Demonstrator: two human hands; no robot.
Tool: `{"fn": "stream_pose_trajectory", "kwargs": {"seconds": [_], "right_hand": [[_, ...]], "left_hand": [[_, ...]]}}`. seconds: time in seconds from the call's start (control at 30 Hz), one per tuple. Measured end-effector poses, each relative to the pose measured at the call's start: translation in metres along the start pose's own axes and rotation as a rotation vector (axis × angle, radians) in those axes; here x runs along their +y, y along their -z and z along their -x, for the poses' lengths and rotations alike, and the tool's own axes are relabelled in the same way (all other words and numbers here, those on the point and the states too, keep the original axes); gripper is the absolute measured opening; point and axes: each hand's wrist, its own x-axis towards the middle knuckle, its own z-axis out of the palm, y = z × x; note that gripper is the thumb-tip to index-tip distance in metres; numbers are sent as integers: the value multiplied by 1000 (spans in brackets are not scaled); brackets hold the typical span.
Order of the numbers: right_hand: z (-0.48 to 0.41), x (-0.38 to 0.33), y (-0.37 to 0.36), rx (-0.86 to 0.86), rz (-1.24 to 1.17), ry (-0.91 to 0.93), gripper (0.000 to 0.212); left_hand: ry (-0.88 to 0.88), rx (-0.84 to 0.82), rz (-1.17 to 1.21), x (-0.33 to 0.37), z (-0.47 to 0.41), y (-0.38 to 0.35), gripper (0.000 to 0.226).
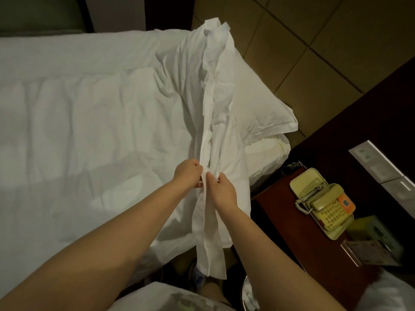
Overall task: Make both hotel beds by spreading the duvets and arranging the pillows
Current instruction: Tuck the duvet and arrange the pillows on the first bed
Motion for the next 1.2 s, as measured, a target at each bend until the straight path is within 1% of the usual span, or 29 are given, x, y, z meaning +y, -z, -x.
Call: {"fn": "stream_pose_trajectory", "kwargs": {"seconds": [0.07, 0.2, 0.33, 0.43, 0.47, 0.57, 0.63, 0.7, 0.73, 0.8, 0.87, 0.97, 1.07, 1.13, 1.2], "right_hand": [[-5, -1, 0, 48, 18, -18, 24], [-22, -7, 3, 77, -1, -46, 28], [-31, -11, -2, 61, 54, 20, 11], [-29, -10, -8, 57, 88, 114, 20], [-29, -9, -9, 55, 108, 134, 20], [-32, -7, -7, 61, 223, 177, 28], [-37, -8, -6, 70, 247, 177, 31], [-44, -14, -3, 80, 195, 147, 16], [-48, -19, -2, 93, 150, 126, 15], [-60, -29, 0, 121, 80, 106, 32], [-73, -40, 2, 144, 67, 114, 38], [-93, -51, 6, 169, 81, 87, 32], [-110, -59, 10, 189, 75, 65, 34], [-120, -62, 13, 200, 71, 92, 32], [-131, -66, 15, 211, 40, 121, 25]], "left_hand": [[-16, -21, -71, -5, -1, -1, 22], [-21, -34, -203, -14, -7, -1, 22], [-26, -70, -311, -16, -14, -2, 8], [-78, -16, -364, -10, -22, -4, 25], [-96, 8, -373, -8, -26, -3, 30], [-140, 62, -382, -2, -39, 1, 36], [-150, 53, -390, 2, -45, 2, 37], [-143, 6, -368, 7, -49, 1, 35], [-136, -18, -347, 9, -51, 0, 34], [-133, -54, -319, 14, -55, -2, 31], [-141, -67, -319, 20, -59, -2, 33], [-144, -41, -323, 33, -73, -3, 37], [-138, -27, -274, 47, -87, -4, 31], [-140, -26, -253, 56, -96, -6, 28], [-158, -20, -263, 63, -106, -8, 28]]}}
